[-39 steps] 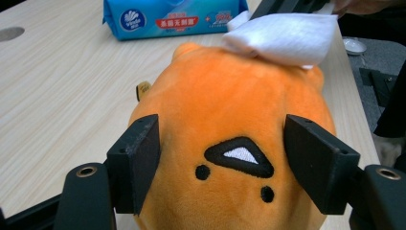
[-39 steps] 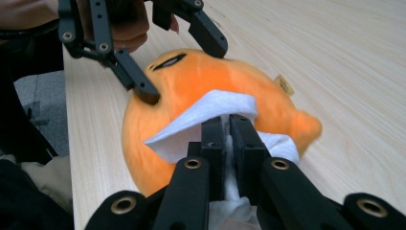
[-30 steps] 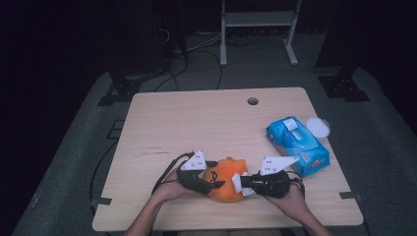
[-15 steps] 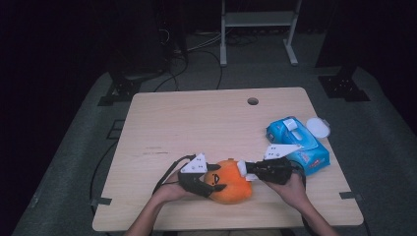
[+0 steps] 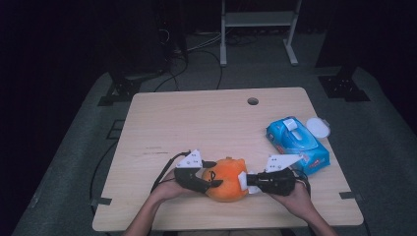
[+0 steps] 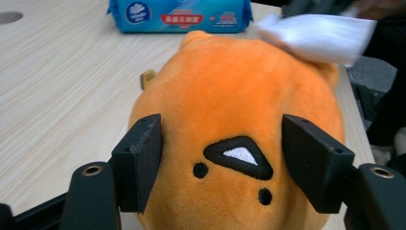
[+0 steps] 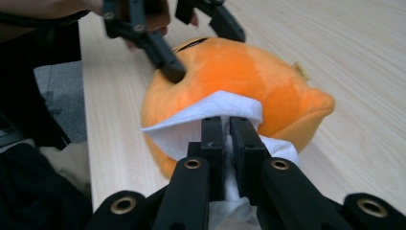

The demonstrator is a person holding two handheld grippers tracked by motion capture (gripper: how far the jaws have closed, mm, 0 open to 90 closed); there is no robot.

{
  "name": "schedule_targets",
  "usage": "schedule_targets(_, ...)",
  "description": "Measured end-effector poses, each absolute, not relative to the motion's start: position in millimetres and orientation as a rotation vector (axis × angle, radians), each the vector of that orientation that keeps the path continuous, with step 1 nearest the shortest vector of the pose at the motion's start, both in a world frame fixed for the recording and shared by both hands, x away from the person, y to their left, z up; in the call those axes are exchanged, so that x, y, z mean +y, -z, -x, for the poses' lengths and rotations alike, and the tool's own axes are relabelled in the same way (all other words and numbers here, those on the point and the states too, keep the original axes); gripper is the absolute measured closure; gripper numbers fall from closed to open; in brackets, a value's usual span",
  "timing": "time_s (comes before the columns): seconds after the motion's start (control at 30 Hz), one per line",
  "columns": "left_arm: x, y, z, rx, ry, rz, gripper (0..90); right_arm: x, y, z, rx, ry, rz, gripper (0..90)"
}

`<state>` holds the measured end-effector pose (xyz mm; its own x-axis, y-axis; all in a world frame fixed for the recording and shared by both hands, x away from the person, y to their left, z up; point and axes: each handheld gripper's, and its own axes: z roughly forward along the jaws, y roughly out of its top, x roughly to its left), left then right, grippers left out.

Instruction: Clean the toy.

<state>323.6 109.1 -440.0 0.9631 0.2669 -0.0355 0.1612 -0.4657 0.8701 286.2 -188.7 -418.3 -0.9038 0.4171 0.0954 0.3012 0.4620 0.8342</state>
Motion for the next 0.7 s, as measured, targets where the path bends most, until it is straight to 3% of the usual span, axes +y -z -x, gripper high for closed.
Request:
schedule_targets(0.23, 97.9, 435.9, -310.9, 0.172, -0.138, -2.091, 33.7, -193.2, 418.8, -305.5, 2.516, -1.451, -0.74, 84.4)
schedule_targets(0.7, 87.7, 434.0, -309.8, 0.206, -0.184, -2.103, 31.3, -168.0, 410.3, -290.1, 2.527, -1.455, -0.604, 84.5)
